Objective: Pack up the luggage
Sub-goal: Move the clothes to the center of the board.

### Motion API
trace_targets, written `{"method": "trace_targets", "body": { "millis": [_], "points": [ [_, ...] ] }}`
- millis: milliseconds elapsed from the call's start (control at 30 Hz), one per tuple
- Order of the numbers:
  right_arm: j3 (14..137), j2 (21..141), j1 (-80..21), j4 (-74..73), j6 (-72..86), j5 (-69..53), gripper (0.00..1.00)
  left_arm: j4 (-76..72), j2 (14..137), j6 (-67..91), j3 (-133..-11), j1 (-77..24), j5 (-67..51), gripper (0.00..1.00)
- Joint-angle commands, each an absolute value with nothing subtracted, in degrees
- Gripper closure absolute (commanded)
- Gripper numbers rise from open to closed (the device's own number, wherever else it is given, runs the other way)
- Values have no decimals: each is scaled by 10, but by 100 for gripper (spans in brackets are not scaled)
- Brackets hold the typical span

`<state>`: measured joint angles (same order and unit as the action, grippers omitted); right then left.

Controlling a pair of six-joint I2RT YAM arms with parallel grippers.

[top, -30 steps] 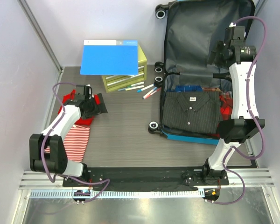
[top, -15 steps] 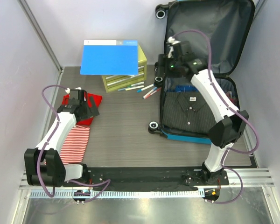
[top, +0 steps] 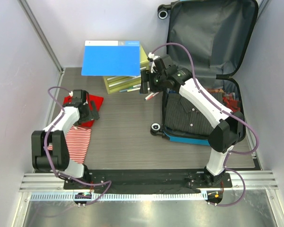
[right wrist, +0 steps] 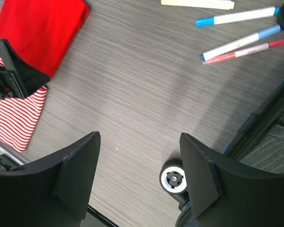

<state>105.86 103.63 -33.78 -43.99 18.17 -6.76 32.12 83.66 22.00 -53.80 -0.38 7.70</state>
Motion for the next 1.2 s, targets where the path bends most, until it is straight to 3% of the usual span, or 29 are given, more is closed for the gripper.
{"method": "trace_targets", "body": {
  "millis": [0, 333, 467, 533, 667, 867, 1167],
  "points": [
    [1041, 1013, -335, -424, 179, -63, 27, 279, 883, 217, -569, -2, 59, 15],
    [1021, 1002, -336, -427, 177, -62, 27, 281, 961, 206, -599, -3, 75, 34],
    [1021, 1005, -336, -428, 174, -62, 27, 287, 979, 208, -587, -2, 84, 51],
    [1021, 1005, -336, -429, 172, -61, 27, 281, 987, 209, -573, -2, 75, 55],
    [1020, 1006, -337, -434, 161, -41, 26, 282, 1015, 207, -566, -7, 51, 76],
    [1056, 1032, -336, -475, 141, -47, 26, 280, 1020, 210, -573, -58, 37, 99],
    [1068, 1056, -336, -483, 147, -59, 26, 274, 1019, 252, -581, -134, 6, 100]
  ]
}}
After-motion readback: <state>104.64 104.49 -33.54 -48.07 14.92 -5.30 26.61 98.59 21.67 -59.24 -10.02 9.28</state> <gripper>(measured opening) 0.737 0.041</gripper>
